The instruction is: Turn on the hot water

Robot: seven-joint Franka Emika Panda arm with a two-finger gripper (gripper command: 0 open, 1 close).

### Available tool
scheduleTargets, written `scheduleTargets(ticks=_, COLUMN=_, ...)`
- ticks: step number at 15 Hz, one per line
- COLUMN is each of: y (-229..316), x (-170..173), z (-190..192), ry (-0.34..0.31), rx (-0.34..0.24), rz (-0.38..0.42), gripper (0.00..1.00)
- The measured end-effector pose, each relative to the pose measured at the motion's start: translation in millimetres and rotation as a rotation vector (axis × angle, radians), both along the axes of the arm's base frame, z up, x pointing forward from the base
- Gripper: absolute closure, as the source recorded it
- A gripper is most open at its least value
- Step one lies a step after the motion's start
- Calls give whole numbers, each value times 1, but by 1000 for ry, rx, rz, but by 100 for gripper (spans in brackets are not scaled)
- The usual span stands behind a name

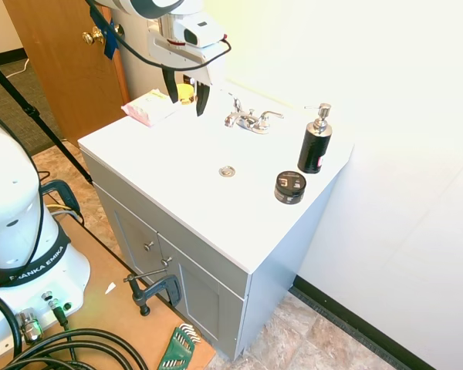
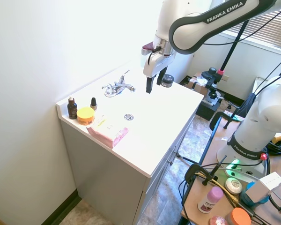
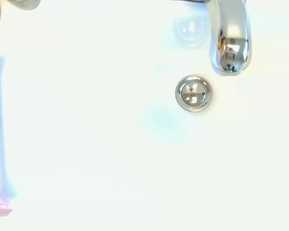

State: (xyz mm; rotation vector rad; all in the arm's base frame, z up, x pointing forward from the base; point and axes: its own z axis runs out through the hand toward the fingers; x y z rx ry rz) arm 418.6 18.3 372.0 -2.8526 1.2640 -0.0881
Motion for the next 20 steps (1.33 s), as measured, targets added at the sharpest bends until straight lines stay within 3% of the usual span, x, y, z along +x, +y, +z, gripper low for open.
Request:
scheduleTargets(ticks=3, y=5, x=6, z=2, ry=-21, rx=-14, rz=-12, gripper=0)
scheduleTargets(ticks=9, y=65, x=86, z=-7, ry=-254, rx=-106, rz=-155, gripper=0)
scheduleTargets(ticks=12, y=75, x=125, z=-21, ry=-340, rx=-159, rz=-210, gripper=0)
scheduleTargets(ticks=17, y=97, x=162, z=-45, ry=-416, rx=-223, rz=-224, gripper=0)
scheduleTargets(ticks=20, y=85, x=175, z=-53, ry=-418, rx=-264, rz=-242, gripper=0)
